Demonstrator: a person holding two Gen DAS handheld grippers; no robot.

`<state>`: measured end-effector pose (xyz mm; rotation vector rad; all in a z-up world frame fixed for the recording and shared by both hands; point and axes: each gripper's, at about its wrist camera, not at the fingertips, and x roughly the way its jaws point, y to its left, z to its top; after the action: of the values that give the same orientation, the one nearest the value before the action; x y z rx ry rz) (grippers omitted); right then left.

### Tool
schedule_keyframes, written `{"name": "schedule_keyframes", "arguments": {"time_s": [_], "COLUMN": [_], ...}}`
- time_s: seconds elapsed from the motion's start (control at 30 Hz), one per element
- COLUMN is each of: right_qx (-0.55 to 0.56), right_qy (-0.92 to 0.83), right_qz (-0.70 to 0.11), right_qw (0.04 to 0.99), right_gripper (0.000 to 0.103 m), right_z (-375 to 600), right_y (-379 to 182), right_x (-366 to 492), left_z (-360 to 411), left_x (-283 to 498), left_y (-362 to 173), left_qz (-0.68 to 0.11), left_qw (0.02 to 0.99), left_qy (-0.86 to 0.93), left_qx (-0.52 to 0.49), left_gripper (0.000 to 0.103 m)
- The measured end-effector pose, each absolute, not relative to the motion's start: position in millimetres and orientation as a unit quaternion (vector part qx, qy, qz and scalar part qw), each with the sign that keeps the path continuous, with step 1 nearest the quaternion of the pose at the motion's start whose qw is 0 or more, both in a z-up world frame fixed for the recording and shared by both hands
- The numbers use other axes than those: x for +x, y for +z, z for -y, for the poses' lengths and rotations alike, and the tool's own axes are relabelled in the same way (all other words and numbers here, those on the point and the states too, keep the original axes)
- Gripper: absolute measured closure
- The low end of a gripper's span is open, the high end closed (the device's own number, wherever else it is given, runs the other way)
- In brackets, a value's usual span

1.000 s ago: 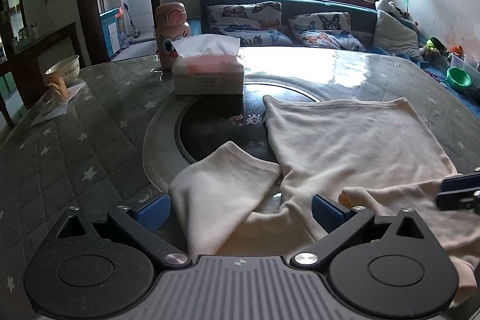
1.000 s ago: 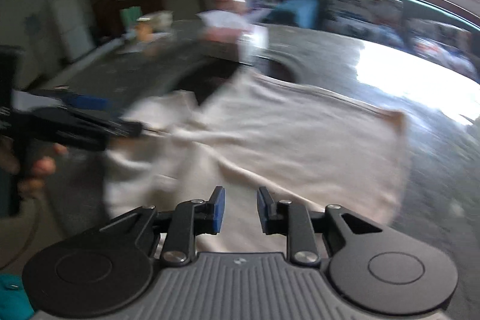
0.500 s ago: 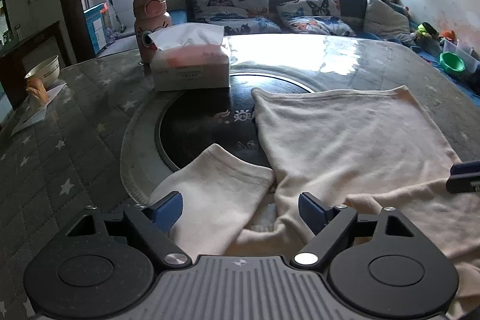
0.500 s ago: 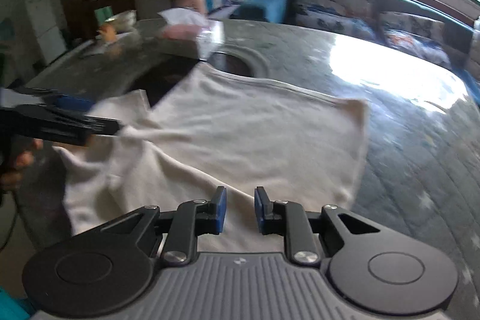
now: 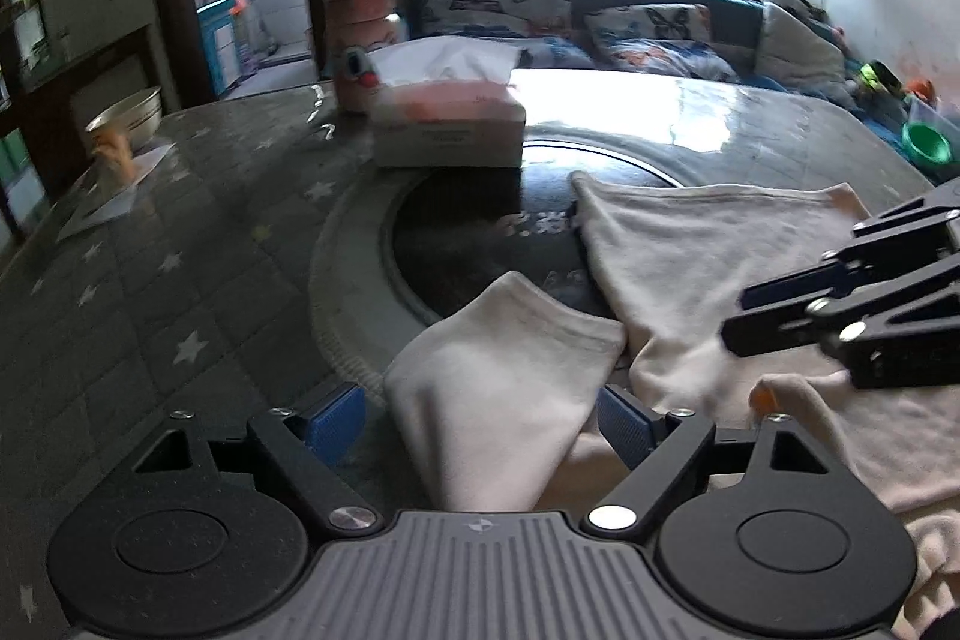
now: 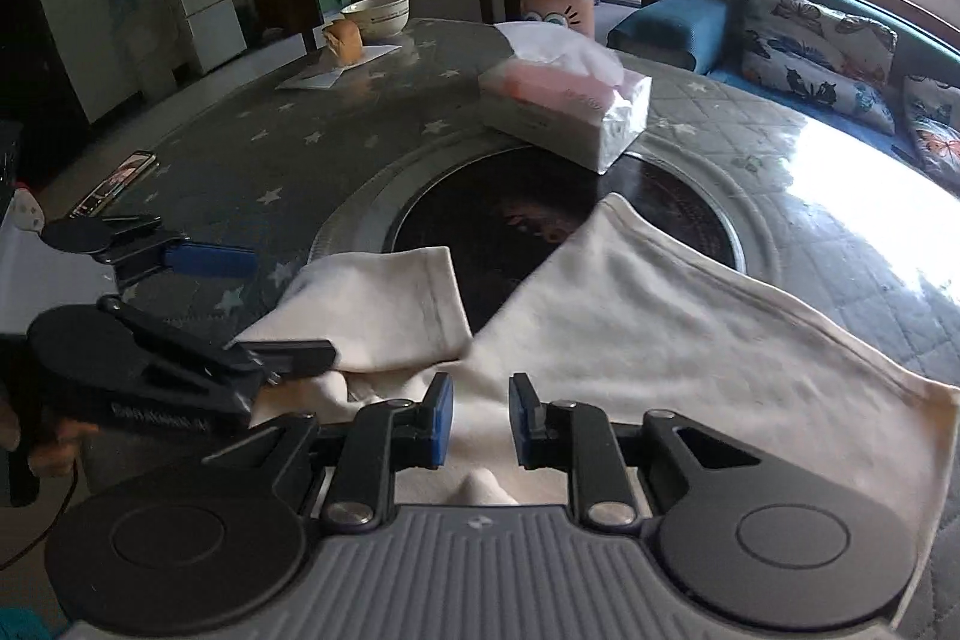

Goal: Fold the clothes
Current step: 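Grasp the other sleeve with the left gripper and fold it across the body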

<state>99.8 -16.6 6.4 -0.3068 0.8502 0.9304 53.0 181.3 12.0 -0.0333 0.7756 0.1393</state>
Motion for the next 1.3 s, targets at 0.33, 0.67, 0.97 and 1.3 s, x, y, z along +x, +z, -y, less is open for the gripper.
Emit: {"name": "schedule_keyframes", "arguments": {"time_s": [0.33,0.67,0.97,1.3], "right_qx": [-0.171,-0.189,-0.158,-0.165], "right_qy": [0.45,0.446,0.55,0.592], "right_qz": [-0.409,-0.434,-0.369,-0.33], "right_qw": [0.775,0.76,0.733,0.717], "right_gripper": [0.084,0.1,0.1,0.094], "right_z": [-43,-64,-126,-150], "right_y": [-11,-17,51,78], "right_x": [123,126,77,48], "left_z": [-212,-220,-228,-252], "left_x": [36,14,-11,-30], "left_y": [14,12,10,10], "left_qz": [-0.376,-0.367,-0.364,-0.362], "left_qw": [0.921,0.924,0.922,0.913], "left_qy": [0.098,0.09,0.108,0.154], "left_qx": [-0.032,-0.048,-0.08,-0.106], "left_gripper": [0.015,0.013,0.012,0.012]}}
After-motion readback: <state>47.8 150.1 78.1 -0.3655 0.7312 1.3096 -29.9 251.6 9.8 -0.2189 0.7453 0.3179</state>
